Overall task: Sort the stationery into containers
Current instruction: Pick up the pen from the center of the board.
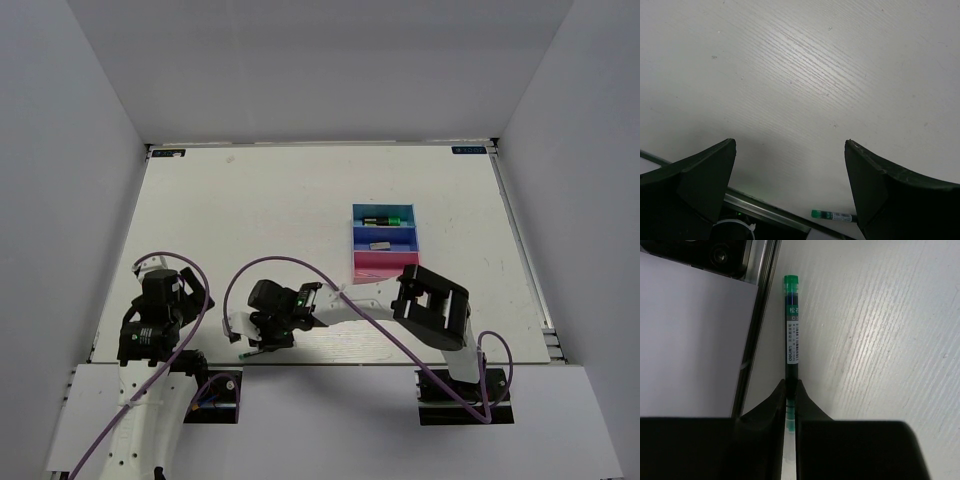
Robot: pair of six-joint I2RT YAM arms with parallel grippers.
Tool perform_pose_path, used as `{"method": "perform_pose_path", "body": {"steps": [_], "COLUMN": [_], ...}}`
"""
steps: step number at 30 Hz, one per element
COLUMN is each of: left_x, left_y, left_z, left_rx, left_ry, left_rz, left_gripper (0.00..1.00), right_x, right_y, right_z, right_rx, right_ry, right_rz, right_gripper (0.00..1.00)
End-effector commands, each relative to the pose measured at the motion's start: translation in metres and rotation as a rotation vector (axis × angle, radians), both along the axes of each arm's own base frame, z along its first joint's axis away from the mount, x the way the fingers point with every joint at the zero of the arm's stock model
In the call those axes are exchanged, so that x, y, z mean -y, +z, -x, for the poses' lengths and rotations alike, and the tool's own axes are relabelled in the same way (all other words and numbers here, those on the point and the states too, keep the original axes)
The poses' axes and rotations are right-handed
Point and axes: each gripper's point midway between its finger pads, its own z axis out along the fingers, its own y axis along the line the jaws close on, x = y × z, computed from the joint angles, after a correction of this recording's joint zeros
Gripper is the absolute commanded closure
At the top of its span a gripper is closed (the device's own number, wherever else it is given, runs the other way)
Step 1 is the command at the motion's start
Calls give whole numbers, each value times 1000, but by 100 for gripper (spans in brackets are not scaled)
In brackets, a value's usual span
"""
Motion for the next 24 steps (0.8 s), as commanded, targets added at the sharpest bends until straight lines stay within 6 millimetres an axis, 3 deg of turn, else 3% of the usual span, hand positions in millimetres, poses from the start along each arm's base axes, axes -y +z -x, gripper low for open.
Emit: {"method": "perform_pose_path", "body": {"steps": [1, 7, 11, 16, 24], "left_x": [-3, -4, -4, -3, -4], "left_y": [1, 0, 0, 0, 0], "left_z": [0, 1, 0, 0, 0], "left_rx": [11, 5, 8, 5, 2], "left_ry": [21, 22, 22, 20, 22], "left_rz": [-7, -8, -8, -6, -8], "left_gripper": [0, 0, 0, 0, 0], "right_x": [61, 59, 59, 66, 81], "right_y": [-47, -20, 11, 40, 58], "right_z": [-4, -31, -51, -63, -82], "right_rx": [14, 74, 114, 150, 176], "right_ry": [-64, -133, -170, -199, -252], "right_rz": [257, 216, 161, 110, 84], "right_gripper": [100, 100, 100, 100, 100]}}
